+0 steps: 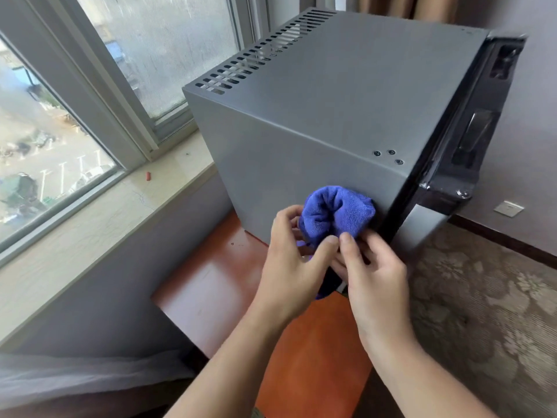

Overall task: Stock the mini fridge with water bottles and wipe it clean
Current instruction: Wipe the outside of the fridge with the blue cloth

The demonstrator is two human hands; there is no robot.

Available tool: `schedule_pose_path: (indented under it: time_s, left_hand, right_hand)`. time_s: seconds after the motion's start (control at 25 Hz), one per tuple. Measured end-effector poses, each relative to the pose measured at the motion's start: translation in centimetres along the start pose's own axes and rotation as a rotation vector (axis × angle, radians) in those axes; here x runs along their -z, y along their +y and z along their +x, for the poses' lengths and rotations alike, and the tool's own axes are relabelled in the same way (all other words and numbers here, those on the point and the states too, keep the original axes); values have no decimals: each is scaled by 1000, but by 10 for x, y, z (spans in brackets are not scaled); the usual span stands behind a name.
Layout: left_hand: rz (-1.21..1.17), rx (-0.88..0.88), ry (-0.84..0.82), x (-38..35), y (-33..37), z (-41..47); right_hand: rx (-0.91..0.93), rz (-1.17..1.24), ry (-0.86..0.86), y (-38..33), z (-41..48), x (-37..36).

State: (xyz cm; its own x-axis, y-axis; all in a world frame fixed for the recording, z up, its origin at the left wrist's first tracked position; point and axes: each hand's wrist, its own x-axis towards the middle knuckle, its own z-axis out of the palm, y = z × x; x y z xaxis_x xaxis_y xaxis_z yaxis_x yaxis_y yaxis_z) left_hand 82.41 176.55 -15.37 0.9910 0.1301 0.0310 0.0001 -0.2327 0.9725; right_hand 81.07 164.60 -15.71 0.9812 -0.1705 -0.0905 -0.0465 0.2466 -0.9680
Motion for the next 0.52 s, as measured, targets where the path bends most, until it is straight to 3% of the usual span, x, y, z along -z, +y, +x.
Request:
schedule_pose_path:
  time_s: [0.12,0.28,0.4,0.52]
  left_hand:
    - [101,-68,-73,-18,3,-8]
    - [263,-294,35,-56,9,-13]
    - [225,-352,138,-59,4,-4]
    - [82,-200,293,-32,8,22]
  right_hand:
    - [-41,88,100,10,-11,11]
    - [-9,149,249,11,-24,35]
    - [80,-14,172,7,-27,36]
    - [189,-107,49,1,-22,26]
